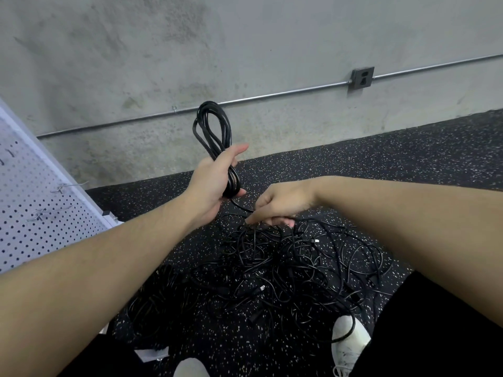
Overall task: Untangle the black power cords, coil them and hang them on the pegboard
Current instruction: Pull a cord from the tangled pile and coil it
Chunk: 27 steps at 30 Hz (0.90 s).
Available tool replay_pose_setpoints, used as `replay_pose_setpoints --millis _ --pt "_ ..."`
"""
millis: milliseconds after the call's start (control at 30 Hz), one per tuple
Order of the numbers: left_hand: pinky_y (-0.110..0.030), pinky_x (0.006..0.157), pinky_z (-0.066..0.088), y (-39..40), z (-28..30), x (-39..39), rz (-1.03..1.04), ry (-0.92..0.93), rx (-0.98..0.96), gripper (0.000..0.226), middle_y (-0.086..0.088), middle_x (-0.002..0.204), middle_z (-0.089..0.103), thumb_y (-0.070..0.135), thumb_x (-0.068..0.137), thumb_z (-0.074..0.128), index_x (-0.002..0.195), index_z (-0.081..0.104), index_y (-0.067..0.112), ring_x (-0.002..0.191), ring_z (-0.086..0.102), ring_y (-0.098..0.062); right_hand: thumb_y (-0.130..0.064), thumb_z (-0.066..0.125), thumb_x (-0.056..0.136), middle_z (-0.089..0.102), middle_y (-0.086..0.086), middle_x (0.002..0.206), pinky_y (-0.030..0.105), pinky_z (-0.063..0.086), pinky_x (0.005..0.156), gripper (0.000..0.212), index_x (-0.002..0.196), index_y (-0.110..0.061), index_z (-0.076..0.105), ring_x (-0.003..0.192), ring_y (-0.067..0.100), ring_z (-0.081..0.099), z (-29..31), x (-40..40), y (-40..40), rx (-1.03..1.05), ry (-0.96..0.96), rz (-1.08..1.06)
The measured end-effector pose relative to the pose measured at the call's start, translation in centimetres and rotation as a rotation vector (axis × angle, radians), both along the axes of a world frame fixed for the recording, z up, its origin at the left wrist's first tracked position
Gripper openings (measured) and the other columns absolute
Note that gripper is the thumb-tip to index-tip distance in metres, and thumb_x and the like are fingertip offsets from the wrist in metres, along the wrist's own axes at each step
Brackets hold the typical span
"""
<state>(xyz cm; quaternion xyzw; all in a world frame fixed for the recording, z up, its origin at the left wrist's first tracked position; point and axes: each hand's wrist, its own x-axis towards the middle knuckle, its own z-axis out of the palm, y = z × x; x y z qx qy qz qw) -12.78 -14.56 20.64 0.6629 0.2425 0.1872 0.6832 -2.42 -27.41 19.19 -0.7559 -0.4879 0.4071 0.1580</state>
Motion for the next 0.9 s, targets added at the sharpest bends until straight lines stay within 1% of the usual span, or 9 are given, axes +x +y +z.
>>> replay_pose_setpoints --millis 100,233,300,400,533,600,700,833,900 --pt "-0.026 0.054 0.053 1.3 -0.7 0.1 0.065 0.085 0.08 0.043 0.001 0.067 0.041 0.042 0.098 0.063 0.131 0.063 0.015 0.041 0.048 -0.003 -0.052 0.064 0.094 0.05 -0.002 0.056 0.042 0.056 0.077 0.045 0.067 -0.018 0.054 0.047 0.013 0.047 0.6 0.8 -0.6 0.028 -0.097 -0.009" --pt "-0.027 0.056 0.056 3.2 -1.7 0.0 0.094 0.26 0.261 0.039 -0.001 0.065 0.043 0.047 0.101 0.059 0.123 0.062 0.014 0.052 0.056 -0.012 -0.038 0.068 0.095 0.053 0.001 0.058 0.047 0.061 0.086 0.04 0.062 -0.02 0.054 0.057 0.015 0.054 0.6 2.2 -1.6 0.065 -0.006 -0.041" --pt "-0.029 0.054 0.058 3.7 -2.3 -0.3 0.035 0.324 0.396 0.034 0.0 0.062 0.043 0.045 0.105 0.053 0.115 0.063 0.015 0.054 0.054 -0.015 -0.031 0.066 0.097 0.05 0.0 0.061 0.048 0.062 0.085 0.03 0.068 -0.024 0.063 0.058 0.014 0.051 0.7 2.9 -2.0 0.11 0.045 -0.059" --pt "-0.033 0.061 0.06 3.5 -2.8 -0.8 -0.068 0.421 0.577 0.033 0.0 0.054 0.05 0.05 0.106 0.046 0.104 0.062 0.021 0.05 0.066 -0.02 -0.034 0.068 0.096 0.041 -0.001 0.063 0.036 0.06 0.064 0.012 0.088 -0.026 0.074 0.053 0.011 0.043 1.3 2.9 -2.3 0.206 -0.001 -0.123" --pt "-0.024 0.058 0.055 2.8 -2.9 -0.8 -0.163 0.429 0.64 0.059 0.006 0.038 0.044 0.069 0.097 0.038 0.101 0.066 0.018 0.05 0.067 -0.016 -0.058 0.08 0.076 0.046 0.0 0.06 0.032 0.051 0.058 0.047 0.071 -0.018 0.056 0.058 0.018 0.048 1.6 3.0 -2.0 0.343 -0.175 -0.333" --pt "-0.015 0.056 0.045 2.6 -2.8 -0.7 -0.22 0.398 0.697 0.068 0.009 0.051 0.055 0.078 0.087 0.043 0.093 0.067 0.014 0.053 0.061 -0.01 -0.068 0.082 0.063 0.047 -0.003 0.054 0.035 0.048 0.061 0.057 0.067 -0.021 0.049 0.057 0.02 0.049 1.6 3.2 -1.9 0.367 -0.206 -0.433" --pt "-0.023 0.089 0.049 2.5 -2.8 -0.6 -0.295 0.413 0.741 0.069 0.014 0.109 0.069 0.072 0.076 0.071 0.13 0.068 0.03 0.096 0.062 -0.007 -0.061 0.08 0.074 0.045 -0.005 0.054 0.028 0.05 0.06 0.047 0.074 -0.022 0.053 0.049 0.015 0.049 1.9 3.3 -1.9 0.382 -0.102 -0.477" --pt "-0.04 0.095 0.054 2.2 -3.7 -0.7 -0.331 0.544 0.881 0.021 -0.004 0.107 0.075 0.045 0.095 0.062 0.11 0.069 0.033 0.103 0.071 -0.03 -0.04 0.061 0.099 0.041 -0.008 0.06 0.027 0.052 0.058 0.027 0.084 -0.018 0.061 0.052 0.009 0.04 2.5 3.2 -1.7 0.522 0.291 -0.455" --pt "-0.039 0.096 0.054 1.8 -3.7 -0.9 -0.335 0.546 0.878 0.028 0.001 0.108 0.075 0.047 0.096 0.05 0.116 0.068 0.04 0.103 0.07 -0.027 -0.035 0.057 0.102 0.041 -0.01 0.064 0.023 0.05 0.055 0.023 0.098 -0.016 0.069 0.056 0.007 0.04 2.9 3.1 -1.4 0.535 0.383 -0.458"
